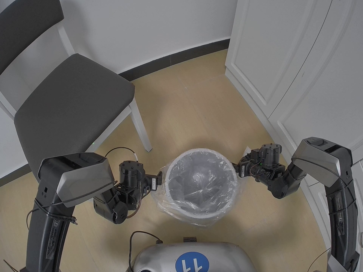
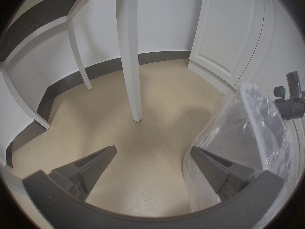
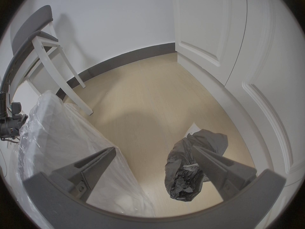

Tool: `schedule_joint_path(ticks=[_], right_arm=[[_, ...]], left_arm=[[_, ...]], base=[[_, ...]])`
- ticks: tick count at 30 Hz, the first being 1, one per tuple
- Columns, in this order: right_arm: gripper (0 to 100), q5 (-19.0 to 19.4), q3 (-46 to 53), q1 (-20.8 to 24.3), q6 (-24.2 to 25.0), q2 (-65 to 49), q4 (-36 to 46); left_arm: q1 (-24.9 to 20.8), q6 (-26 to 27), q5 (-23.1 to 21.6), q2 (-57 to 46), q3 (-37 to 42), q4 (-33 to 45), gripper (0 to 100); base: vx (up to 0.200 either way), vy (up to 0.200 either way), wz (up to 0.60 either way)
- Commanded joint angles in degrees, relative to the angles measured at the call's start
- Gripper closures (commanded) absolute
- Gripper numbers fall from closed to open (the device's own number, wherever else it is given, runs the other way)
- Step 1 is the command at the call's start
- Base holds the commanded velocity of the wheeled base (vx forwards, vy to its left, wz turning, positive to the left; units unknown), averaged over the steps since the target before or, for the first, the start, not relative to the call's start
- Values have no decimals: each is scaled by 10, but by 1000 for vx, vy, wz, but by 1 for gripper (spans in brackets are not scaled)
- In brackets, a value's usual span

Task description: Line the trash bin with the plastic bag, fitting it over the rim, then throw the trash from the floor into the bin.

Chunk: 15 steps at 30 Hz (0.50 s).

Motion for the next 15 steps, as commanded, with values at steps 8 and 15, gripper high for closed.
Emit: schedule_joint_path(ticks=[8,15], right_arm=[[0,-1,48,2,8,-81,-1],[0,-1,111,2,-25,-160,9]], left_arm=[[4,0,-1,-85,49,-3,0],[-7,38,-7,-174,129,8,0]], base=[[0,0,0],[0,0,0]])
